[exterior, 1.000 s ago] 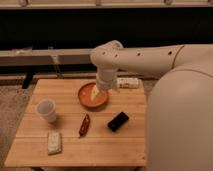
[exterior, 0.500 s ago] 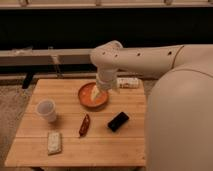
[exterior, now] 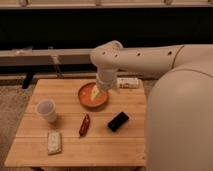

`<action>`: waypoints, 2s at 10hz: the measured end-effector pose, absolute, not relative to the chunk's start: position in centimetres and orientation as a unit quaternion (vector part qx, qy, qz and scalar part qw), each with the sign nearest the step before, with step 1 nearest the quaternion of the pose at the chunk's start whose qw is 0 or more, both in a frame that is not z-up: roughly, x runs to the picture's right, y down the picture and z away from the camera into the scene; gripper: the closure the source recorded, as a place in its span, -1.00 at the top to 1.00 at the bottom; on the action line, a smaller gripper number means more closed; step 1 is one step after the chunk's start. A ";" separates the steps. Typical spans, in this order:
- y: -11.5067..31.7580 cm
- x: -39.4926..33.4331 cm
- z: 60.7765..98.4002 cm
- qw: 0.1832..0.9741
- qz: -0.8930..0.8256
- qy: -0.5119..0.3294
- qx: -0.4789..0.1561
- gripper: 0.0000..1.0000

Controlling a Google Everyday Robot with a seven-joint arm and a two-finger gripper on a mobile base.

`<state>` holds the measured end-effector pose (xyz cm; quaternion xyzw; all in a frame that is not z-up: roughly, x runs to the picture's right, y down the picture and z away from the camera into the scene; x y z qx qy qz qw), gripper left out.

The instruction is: Pick up the ceramic bowl

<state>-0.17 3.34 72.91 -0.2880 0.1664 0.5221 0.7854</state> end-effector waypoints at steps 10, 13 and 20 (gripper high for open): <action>4.6 2.2 76.3 0.764 0.549 0.173 -0.292 0.60; 5.4 3.8 78.0 0.751 0.564 0.176 -0.294 0.60; 5.1 3.1 81.5 0.748 0.567 0.177 -0.295 0.60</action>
